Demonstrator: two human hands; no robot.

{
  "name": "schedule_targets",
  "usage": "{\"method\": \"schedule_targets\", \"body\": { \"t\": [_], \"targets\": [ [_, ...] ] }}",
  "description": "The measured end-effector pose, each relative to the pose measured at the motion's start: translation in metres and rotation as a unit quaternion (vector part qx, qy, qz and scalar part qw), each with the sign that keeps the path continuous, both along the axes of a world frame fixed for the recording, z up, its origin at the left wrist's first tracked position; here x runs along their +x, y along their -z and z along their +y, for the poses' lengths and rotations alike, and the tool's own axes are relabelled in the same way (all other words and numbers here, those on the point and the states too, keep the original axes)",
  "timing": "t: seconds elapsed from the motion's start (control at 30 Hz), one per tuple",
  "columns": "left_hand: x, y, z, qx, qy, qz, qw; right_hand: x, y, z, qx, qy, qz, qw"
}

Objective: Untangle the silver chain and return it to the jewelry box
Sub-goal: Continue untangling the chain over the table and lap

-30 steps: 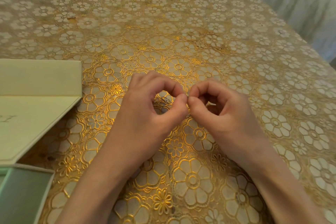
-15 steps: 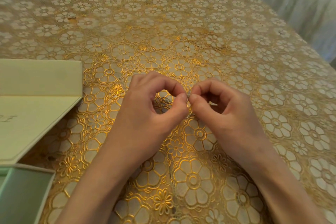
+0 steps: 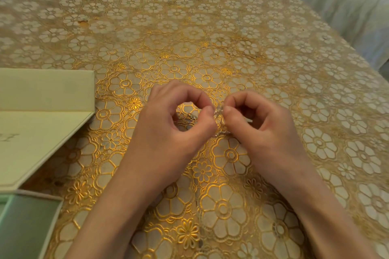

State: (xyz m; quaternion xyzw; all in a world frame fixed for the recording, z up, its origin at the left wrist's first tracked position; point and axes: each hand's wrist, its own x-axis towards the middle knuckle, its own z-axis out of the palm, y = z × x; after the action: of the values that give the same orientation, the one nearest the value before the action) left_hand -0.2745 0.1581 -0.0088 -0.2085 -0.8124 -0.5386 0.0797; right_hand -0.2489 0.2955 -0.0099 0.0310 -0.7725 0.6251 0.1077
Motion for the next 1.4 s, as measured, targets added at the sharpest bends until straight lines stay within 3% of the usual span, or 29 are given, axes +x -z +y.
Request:
{"method": "schedule_targets", "body": {
  "t": [0.1, 0.47, 0.67, 1.4],
  "targets": [
    [0.0001, -0.002, -0.0012, 0.023, 0.0, -0.01, 1.0, 0.0002, -0.0005, 0.0015, -0.01, -0.004, 0.005, 1.0],
    [-0.0011, 0.0025, 0.0018, -0.04, -0.007, 0.037, 0.998, 0.0003, 0.0002, -0.0003, 0.021, -0.01, 0.007, 1.0],
    [-0.0004, 0.0005, -0.0009, -0.007, -0.002, 0.016, 1.0, 0.0, 0.0005, 0.0004, 0.007, -0.007, 0.004, 1.0],
    [-0.0021, 0.002, -0.0004, -0.03, -0.002, 0.036, 0.999, 0.0001, 0.0017, 0.0016, 0.024, -0.018, 0.007, 1.0]
  ]
}}
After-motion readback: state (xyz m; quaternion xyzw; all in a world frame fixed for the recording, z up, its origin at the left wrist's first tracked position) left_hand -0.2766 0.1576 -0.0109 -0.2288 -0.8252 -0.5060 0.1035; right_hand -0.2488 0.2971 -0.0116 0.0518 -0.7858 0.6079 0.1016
